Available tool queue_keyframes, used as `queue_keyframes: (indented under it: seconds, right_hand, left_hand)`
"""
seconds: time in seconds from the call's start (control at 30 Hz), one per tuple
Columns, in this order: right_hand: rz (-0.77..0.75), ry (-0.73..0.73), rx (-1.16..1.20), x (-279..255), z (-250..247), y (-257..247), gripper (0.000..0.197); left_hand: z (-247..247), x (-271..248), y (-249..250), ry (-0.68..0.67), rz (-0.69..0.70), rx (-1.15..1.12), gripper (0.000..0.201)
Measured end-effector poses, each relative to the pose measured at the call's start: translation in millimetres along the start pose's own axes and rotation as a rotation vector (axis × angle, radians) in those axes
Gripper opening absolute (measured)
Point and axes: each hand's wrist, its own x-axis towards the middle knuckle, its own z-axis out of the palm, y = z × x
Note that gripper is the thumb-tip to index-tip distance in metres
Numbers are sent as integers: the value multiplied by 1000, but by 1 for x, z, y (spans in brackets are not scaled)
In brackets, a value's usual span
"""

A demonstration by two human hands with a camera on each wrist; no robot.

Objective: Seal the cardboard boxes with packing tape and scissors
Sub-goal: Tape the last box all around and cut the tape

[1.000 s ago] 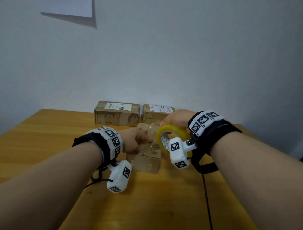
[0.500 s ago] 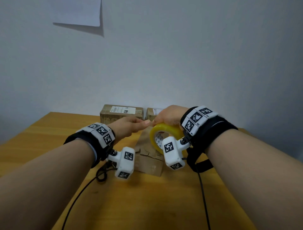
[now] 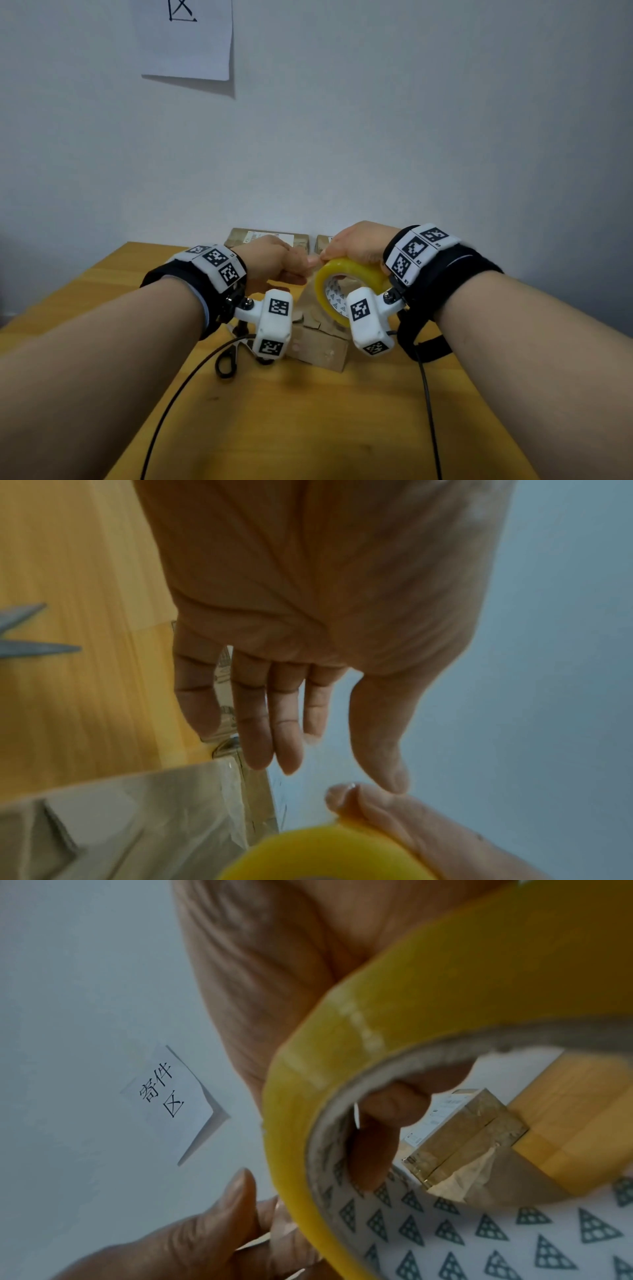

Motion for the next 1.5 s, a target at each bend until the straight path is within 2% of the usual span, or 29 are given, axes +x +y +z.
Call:
queue_keyframes:
  seconds: [0.03,0.13,0.3,0.37,0.47,0.57,0.7,0.8,0.97,1.03,1.13,1.23,1.37,1.5]
  right_hand:
    - [-9,0,44,-1,0,-1,26]
    - [-37,3,106,-1,0,-2,39]
    - [-63,-150,296,-11,-2,2,71]
    - [-60,-185,260,-12,-4,6,61]
    - [-63,-118,107,-13,-7,9,50]
    - [-41,-122,-33,-12,-8,5,38]
    - [-22,-133,-310,-11,-9,6,44]
    - [-45,-191,-272,-12,-8,12,50]
    - [-71,-195,-345,-11,-7,22,51]
    - [-80,-232,-286,-8,-9,24,53]
    - [-87,-221,-308,-6,-8,21,52]
    - [-53,-176,-375,0,-3,26,40]
    - [42,-208,-291,7,7,32,24]
    - [74,-206,-245,10,12,33,19]
  left_hand:
    - [2,0,1,4,-7,-6,23]
    - [5,2,4,51,-27,-51,8]
    - [0,3,19,91,-65,-88,20]
    - [-7,4,19,141,-86,-136,20]
    - [-17,7,11,222,-126,-166,18]
    - [-18,15,-13,308,-176,-132,11]
    - [-12,24,-52,275,-206,-138,15]
    - [-8,29,-67,279,-230,-192,14]
    - [-12,32,-76,274,-256,-219,13]
    - [-14,32,-77,284,-258,-243,13]
    - [-15,34,-85,255,-282,-192,13]
    - [-8,33,-86,209,-328,-133,10]
    - [0,34,-79,110,-468,149,30]
    - [-2,45,-85,121,-541,181,37]
